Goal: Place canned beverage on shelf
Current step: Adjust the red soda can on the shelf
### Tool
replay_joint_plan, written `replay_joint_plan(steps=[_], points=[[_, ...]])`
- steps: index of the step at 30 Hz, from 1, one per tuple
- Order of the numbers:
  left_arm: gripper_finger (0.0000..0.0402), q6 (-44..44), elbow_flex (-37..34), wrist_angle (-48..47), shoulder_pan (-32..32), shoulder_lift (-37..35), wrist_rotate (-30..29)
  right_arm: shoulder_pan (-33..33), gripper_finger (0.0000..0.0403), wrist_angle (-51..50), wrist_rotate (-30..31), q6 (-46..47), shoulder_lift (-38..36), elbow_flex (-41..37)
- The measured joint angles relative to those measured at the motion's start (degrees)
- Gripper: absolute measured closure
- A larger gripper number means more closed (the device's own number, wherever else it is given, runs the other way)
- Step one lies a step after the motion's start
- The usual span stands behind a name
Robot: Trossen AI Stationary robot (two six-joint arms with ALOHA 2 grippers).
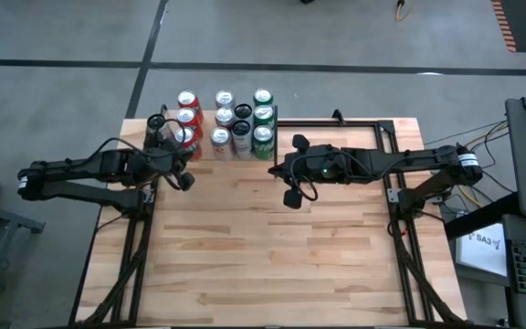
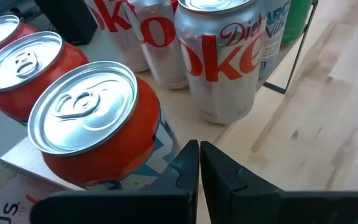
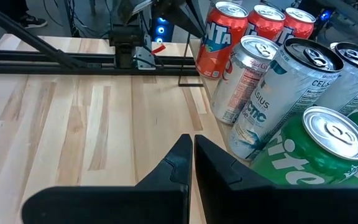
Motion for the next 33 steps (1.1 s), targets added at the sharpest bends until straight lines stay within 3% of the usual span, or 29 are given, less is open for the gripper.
replay_joint_plan(steps=[33], points=[[0.0402,-1.8,0.0,-1.1,0.0,0.0,-4.6,0.0,0.0394,-0.1,0.0,0.3,0.1,-0.8]])
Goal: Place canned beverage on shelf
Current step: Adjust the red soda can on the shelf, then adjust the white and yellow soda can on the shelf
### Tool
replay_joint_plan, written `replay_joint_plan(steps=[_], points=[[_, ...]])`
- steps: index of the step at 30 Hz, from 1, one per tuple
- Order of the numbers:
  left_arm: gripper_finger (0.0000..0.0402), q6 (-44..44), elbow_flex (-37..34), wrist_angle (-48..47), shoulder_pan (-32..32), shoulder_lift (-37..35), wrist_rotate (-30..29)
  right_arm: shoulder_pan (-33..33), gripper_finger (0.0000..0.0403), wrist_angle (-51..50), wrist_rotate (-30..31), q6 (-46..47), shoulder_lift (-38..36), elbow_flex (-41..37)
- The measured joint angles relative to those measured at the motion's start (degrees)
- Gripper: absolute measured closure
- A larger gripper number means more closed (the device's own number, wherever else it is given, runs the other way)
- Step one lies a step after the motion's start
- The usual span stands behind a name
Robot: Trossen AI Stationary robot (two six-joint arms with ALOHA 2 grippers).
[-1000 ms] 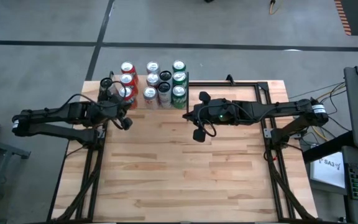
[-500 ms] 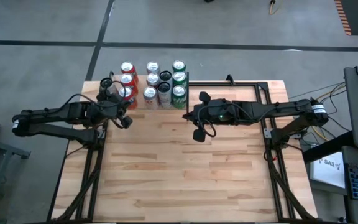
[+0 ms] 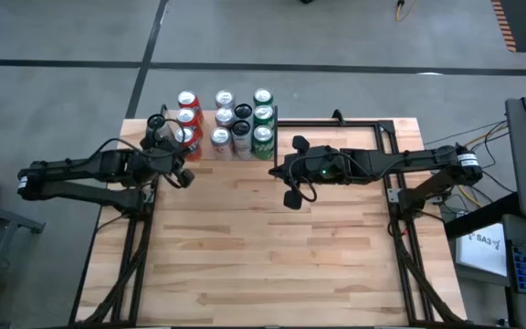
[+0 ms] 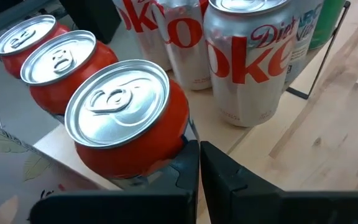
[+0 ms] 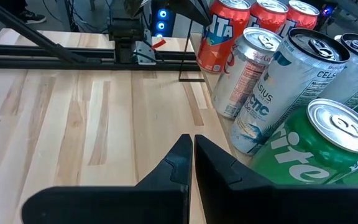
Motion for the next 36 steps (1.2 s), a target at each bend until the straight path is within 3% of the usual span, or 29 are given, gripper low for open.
replay_joint_plan(steps=[2,5,8,10,14,18,22,29,33,36], points=[[0.0402,-0.3,0.0,0.0,0.0,0.0,0.6,0.0,0.0394,0.0,0.0,0.0,0.0,0.0],[0.0402,-0.4,1.4,0.0,0.0,0.0,7.2,0.0,0.0394,0.0,0.0,0.0,0.0,0.0],[0.0402,-0.2,5.7,0.1,-0.2,-0.1,14.0,0.0,0.0394,-0.2,0.0,0.0,0.0,0.0],[0.0402,0.4,9.6,0.4,-0.2,0.1,15.6,0.0,0.0394,-0.2,0.0,-0.2,0.0,0.0],[0.0402,5.6,18.7,-2.6,0.0,1.5,9.2,0.0,0.0394,-0.2,0.0,-0.9,0.0,0.0],[0.0402,7.5,30.3,-12.4,0.1,5.6,-2.9,0.0,0.0394,-0.3,0.0,-1.0,0.0,0.0],[0.0402,9.5,40.4,-22.5,0.6,10.3,-8.4,0.0,0.0394,-0.3,-0.1,-1.0,0.0,0.0],[0.0402,13.1,50.5,-31.6,5.0,17.4,-8.9,0.0,0.0394,-0.3,-0.1,-1.0,0.0,0.0],[0.0402,16.8,51.5,-33.9,10.1,20.3,-8.2,0.0,0.0394,-0.3,-0.1,-0.9,0.0,0.0],[0.0402,20.3,51.4,-35.1,15.7,22.1,-3.7,0.0,0.0394,-0.4,-0.1,-0.8,0.0,0.0]])
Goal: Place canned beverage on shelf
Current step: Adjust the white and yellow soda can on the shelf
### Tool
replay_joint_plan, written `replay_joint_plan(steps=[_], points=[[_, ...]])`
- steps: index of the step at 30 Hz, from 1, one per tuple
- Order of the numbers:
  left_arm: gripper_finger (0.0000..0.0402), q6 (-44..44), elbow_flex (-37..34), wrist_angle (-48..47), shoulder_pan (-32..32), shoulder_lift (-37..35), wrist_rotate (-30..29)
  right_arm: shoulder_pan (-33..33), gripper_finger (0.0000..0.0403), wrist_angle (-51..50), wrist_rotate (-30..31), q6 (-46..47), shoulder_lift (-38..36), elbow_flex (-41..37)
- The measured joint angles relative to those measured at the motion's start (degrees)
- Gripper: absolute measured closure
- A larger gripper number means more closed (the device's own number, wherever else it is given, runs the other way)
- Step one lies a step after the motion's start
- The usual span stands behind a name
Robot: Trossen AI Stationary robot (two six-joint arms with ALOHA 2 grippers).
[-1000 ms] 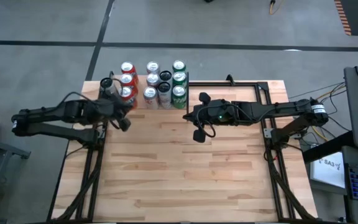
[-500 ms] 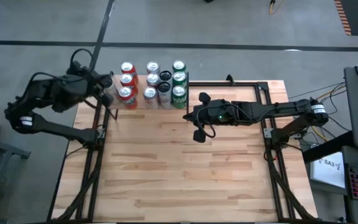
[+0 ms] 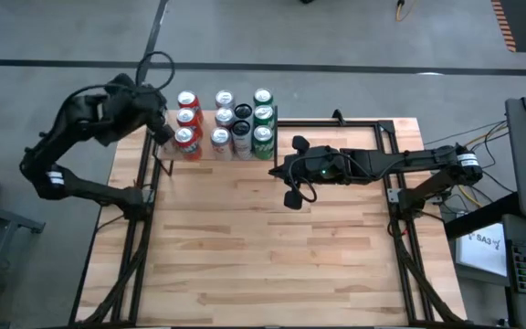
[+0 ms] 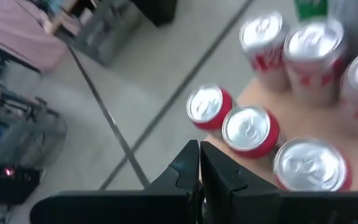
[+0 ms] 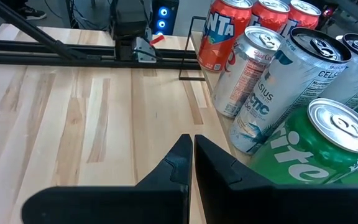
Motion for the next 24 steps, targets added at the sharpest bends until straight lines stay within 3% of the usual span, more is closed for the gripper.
replay_joint_plan(steps=[5,11,17,24], points=[[0.0402,6.7,0.0,-0.5,10.9,2.1,7.5,0.0,0.0394,0.0,0.0,0.1,0.0,0.0],[0.0402,13.9,0.0,-0.7,22.6,3.7,21.8,0.0,0.0394,0.0,0.0,0.1,0.0,0.0],[0.0402,17.5,0.0,-0.9,26.8,5.1,23.5,0.0,0.0394,-0.1,0.0,0.1,0.0,0.0],[0.0402,18.1,0.0,-2.1,27.4,7.1,23.5,0.0,0.0394,-0.3,0.0,0.1,0.0,0.0]])
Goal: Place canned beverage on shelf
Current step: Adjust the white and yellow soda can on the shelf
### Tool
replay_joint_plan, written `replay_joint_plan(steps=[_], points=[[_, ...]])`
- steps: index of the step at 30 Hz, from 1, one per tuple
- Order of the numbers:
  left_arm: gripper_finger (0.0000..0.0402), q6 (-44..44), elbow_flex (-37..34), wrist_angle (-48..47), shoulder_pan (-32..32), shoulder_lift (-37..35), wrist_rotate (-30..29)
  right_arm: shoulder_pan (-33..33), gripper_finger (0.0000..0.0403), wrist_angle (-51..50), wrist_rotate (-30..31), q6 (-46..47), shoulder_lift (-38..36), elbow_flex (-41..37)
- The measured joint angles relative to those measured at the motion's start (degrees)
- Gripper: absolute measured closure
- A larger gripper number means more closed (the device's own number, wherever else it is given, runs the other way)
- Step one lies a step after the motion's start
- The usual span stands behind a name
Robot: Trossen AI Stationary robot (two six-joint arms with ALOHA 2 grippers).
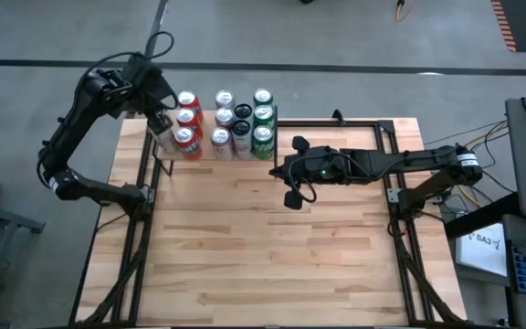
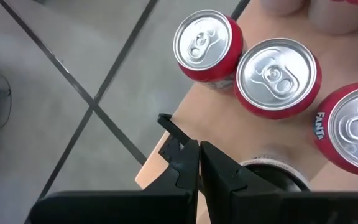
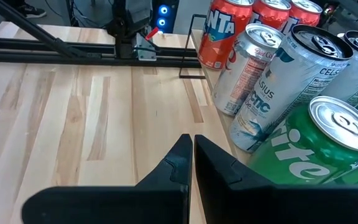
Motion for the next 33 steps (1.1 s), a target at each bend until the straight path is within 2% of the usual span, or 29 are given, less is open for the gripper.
replay_joint_plan(steps=[27,33], points=[[0.0402,-3.0,0.0,-4.7,0.0,2.6,-0.1,0.0,0.0394,-0.7,0.0,0.5,0.0,0.0],[0.0402,-3.2,-0.1,-5.1,0.0,2.6,2.2,0.0,0.0394,-0.7,0.0,0.9,0.0,0.0]])
